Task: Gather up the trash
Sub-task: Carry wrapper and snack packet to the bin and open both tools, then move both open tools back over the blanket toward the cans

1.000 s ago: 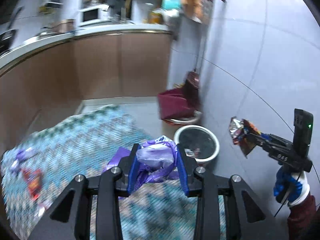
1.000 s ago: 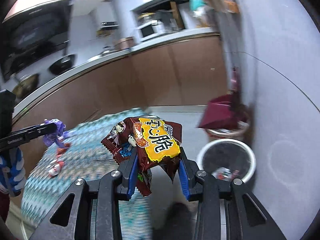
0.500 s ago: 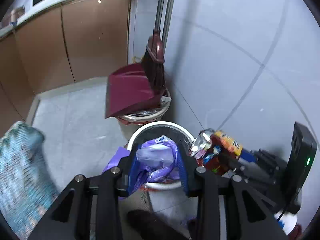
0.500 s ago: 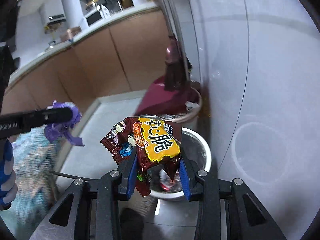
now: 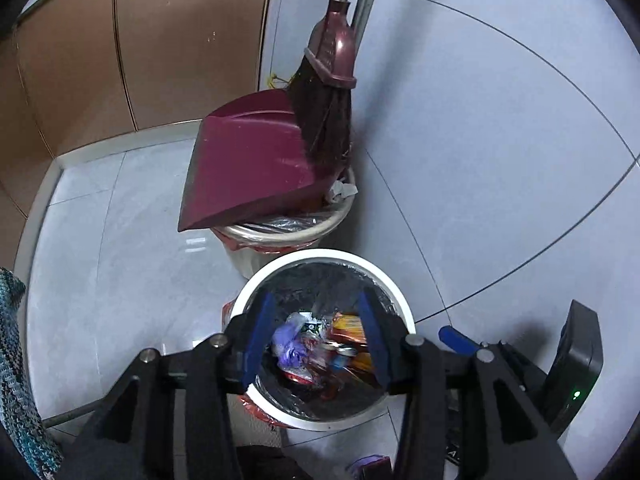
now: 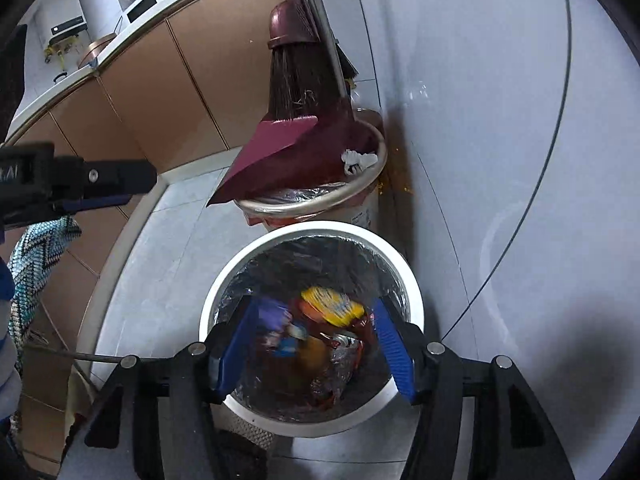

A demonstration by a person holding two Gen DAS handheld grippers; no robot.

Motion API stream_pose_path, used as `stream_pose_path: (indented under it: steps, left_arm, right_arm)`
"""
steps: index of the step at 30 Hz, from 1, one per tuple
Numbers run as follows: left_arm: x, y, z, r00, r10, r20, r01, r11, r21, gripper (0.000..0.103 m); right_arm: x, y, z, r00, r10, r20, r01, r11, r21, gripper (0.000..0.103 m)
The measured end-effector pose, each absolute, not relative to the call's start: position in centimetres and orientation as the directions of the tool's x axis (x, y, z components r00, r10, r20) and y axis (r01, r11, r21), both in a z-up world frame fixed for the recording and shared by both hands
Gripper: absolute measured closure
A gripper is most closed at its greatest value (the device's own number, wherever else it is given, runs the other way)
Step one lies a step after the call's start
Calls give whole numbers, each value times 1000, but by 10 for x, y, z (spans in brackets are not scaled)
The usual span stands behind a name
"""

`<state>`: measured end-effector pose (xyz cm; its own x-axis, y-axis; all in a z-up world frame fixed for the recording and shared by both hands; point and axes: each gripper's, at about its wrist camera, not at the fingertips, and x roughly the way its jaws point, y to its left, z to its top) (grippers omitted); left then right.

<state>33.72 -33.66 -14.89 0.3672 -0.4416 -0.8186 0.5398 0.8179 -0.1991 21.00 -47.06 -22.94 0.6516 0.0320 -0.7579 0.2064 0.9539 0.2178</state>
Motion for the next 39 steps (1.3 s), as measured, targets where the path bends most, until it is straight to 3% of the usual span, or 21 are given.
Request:
stream_pose_path:
  steps: [14, 27, 39]
  left_arm:
    - [258, -275, -72, 488, -461, -742, 515, 838, -181, 60]
    - [117, -155, 11, 719, -393, -573, 431, 899, -76, 60]
    - [28, -74, 52, 836, -321, -445, 347, 938, -24, 44]
  right_arm:
    - [156, -421, -160, 708, 52, -704, 141, 967, 213, 40]
    - [59, -339, -61, 804, 61, -592, 37, 987, 153, 40]
    - [-5, -272, 18, 894, 100, -436, -72, 994, 79, 31]
